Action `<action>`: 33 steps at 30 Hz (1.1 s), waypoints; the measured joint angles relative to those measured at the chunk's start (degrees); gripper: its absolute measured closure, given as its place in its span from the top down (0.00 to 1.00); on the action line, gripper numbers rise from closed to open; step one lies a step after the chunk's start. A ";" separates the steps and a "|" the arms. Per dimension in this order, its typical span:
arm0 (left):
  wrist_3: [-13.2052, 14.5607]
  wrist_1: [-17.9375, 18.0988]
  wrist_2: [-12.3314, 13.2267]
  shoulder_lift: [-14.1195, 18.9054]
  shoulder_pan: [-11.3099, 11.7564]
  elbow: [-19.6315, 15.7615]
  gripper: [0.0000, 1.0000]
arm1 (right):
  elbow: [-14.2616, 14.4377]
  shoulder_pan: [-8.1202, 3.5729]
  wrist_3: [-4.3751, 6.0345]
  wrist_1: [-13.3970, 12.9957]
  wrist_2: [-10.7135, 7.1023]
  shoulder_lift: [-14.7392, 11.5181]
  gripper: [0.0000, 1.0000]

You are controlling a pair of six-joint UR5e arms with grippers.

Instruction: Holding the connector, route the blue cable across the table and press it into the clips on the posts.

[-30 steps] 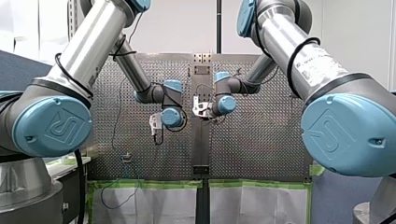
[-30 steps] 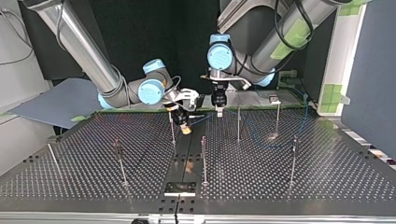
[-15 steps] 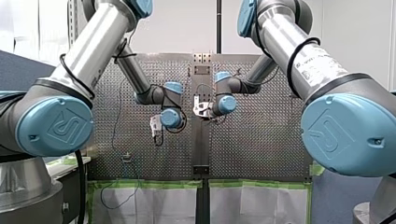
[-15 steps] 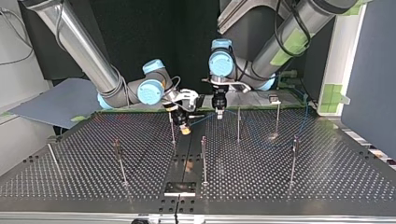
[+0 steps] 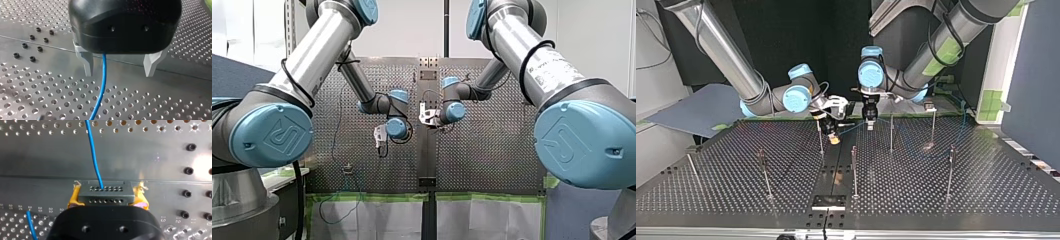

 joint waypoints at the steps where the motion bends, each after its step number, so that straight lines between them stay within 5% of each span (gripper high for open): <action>1: 0.00 -0.06 -0.02 -0.01 -0.05 0.00 0.65 | 0.00 0.00 0.01 -0.01 0.00 0.00 0.00; 2: 0.00 -0.10 -0.05 -0.01 -0.09 0.00 0.54 | 0.00 -0.01 0.02 -0.01 0.00 0.01 0.00; 3: 0.00 -0.12 -0.07 -0.01 -0.12 0.01 0.54 | -0.01 -0.03 0.01 -0.03 0.01 0.01 0.00; 5: 0.00 -0.12 -0.14 -0.01 -0.17 0.01 0.29 | -0.01 -0.07 0.00 -0.03 0.00 0.01 0.00; 6: 0.00 -0.09 -0.16 -0.02 -0.18 0.02 0.29 | -0.01 -0.07 -0.01 -0.03 0.02 0.02 0.00; 8: 0.00 0.05 -0.19 -0.02 -0.19 0.05 0.10 | -0.01 -0.08 -0.01 -0.02 0.02 0.01 0.00; 10: -0.03 0.28 -0.20 -0.02 -0.19 0.04 0.10 | 0.00 -0.08 -0.02 -0.01 0.03 0.02 0.00; 11: -0.07 0.36 -0.21 -0.01 -0.20 0.04 0.00 | -0.01 -0.08 -0.01 -0.01 0.03 0.02 0.00; 31: -1.79 0.44 -0.22 1.97 -0.19 0.45 0.00 | -0.53 -0.41 -0.02 1.88 -0.01 -0.37 0.00; 33: -1.90 0.40 -0.22 2.05 -0.20 0.46 0.07 | -0.54 -0.49 -0.05 1.96 -0.01 -0.43 0.00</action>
